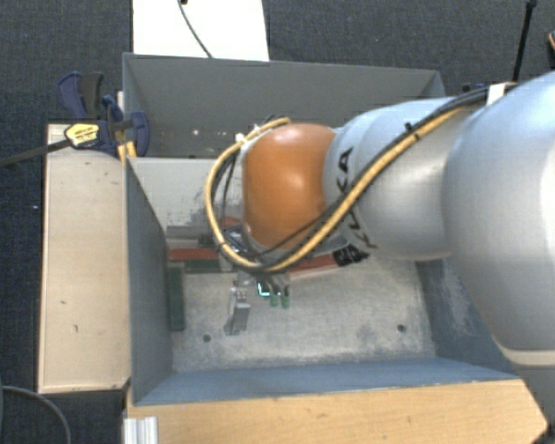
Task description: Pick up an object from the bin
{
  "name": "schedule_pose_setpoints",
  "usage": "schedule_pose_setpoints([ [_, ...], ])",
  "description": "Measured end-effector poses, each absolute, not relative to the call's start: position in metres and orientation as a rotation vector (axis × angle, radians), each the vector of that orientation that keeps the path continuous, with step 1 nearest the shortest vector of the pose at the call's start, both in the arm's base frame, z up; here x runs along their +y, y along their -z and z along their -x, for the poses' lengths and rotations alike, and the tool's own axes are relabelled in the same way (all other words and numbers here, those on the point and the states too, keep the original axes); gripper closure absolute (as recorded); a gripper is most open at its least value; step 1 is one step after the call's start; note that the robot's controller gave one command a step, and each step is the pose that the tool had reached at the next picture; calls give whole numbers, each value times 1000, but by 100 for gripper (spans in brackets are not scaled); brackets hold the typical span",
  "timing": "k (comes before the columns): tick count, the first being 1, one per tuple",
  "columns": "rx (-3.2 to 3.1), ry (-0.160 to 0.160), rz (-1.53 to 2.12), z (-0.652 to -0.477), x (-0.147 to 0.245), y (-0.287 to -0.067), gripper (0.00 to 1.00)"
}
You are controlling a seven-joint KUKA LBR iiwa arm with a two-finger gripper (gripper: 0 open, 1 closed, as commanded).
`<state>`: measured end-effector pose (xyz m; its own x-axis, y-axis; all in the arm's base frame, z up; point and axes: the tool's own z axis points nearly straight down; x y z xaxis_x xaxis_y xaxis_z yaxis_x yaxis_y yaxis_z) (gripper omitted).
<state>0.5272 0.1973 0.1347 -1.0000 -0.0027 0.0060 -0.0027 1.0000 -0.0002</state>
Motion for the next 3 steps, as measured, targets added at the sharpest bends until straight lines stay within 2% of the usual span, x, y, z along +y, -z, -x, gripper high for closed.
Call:
schedule_pose_setpoints([
  [1, -3136, -6, -138, -573, 84, -68, 0],
  [2, -3073, 1, -687, -584, 105, -102, 0],
  [3, -3110, 2, -484, -587, 98, -101, 0],
])
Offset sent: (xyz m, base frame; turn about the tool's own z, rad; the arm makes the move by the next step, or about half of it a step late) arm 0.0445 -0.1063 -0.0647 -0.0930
